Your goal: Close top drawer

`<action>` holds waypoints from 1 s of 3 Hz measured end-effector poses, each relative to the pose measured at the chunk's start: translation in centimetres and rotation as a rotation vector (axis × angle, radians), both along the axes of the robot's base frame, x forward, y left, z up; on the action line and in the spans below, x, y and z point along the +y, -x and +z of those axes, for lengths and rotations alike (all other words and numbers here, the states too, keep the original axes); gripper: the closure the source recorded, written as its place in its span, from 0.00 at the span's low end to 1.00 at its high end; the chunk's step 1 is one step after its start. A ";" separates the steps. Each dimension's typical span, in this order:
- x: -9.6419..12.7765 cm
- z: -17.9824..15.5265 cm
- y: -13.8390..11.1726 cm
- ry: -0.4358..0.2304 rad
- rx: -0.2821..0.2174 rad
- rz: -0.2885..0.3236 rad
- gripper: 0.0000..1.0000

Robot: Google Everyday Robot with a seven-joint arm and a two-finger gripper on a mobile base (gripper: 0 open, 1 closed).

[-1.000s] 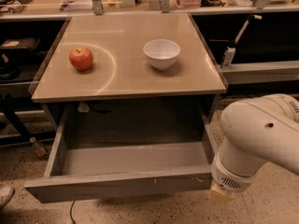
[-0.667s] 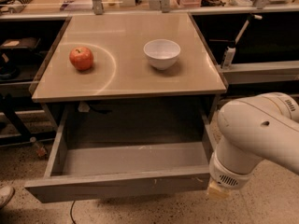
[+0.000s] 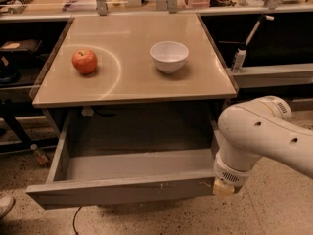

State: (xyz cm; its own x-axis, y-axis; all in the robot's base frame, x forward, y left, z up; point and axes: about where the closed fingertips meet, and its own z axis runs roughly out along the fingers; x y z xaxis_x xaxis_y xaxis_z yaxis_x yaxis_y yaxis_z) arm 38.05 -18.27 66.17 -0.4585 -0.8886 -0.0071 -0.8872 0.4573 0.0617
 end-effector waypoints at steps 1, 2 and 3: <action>-0.1 -0.8 -2.0 0.004 -0.017 0.000 1.00; 0.0 -1.0 -4.4 0.011 -0.045 0.010 1.00; 0.3 -1.0 -6.7 0.010 -0.077 0.017 1.00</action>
Offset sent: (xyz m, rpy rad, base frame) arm 0.0976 0.0039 -0.0193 -0.0226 -0.1016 0.0311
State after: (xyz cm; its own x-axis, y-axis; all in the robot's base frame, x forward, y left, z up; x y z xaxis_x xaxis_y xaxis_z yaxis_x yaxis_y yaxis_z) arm 44.72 -17.96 65.17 -0.4416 -0.8966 -0.0334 -0.8968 0.4422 -0.0116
